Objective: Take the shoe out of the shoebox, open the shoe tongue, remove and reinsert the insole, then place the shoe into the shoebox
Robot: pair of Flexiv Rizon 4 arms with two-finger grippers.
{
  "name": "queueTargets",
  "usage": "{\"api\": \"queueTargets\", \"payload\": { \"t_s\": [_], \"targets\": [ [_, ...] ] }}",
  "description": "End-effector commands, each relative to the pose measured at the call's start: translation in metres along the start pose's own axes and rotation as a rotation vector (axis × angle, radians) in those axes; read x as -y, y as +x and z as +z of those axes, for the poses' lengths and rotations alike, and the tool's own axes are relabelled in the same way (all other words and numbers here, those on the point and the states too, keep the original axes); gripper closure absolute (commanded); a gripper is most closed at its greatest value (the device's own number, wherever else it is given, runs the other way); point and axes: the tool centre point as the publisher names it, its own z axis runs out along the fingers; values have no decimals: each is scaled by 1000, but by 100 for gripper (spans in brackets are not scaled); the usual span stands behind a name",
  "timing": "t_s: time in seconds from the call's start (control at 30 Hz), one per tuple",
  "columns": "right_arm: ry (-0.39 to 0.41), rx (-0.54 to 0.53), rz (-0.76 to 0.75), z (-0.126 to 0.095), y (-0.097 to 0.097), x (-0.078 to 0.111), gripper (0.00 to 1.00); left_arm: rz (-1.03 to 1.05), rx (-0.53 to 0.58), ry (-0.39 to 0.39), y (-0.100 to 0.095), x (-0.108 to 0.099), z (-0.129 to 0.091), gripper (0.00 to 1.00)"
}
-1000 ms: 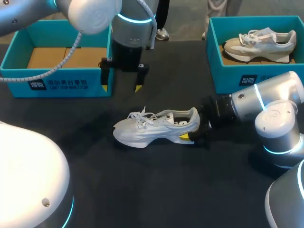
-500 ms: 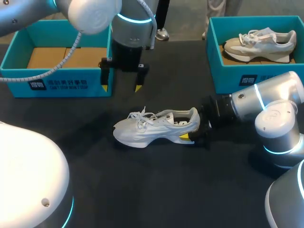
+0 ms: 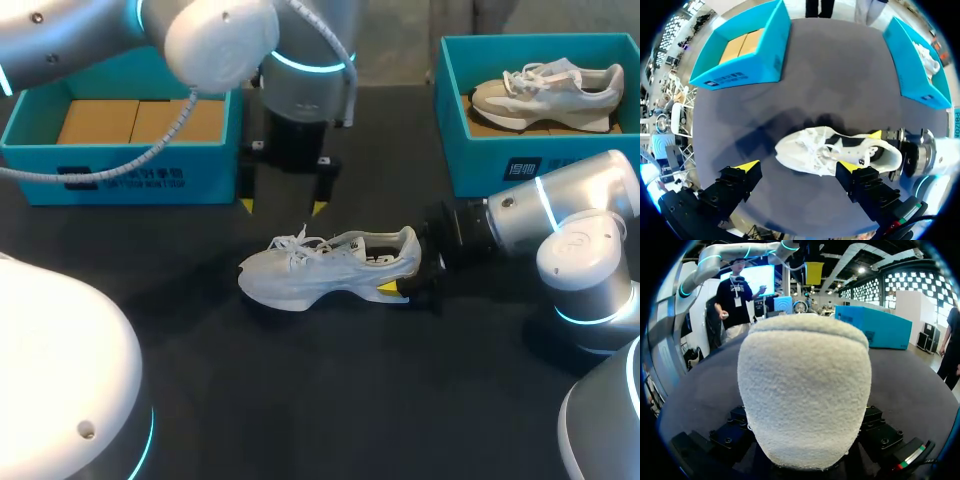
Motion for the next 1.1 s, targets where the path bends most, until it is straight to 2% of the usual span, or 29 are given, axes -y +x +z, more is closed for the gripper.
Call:
{"api": "queueTargets", "payload": {
  "t_s": [0.03, 0.53, 1.1],
  "targets": [
    [1, 0, 0, 5, -1, 1, 100, 21, 9, -3, 16, -5, 2, 0],
    [1, 0, 0, 5, -1, 1, 100, 109, 34, -10, 58, -20, 12, 0],
    [1, 0, 0, 5, -1, 1, 100, 212, -14, -22, 88, -9, 19, 0]
  ]
}}
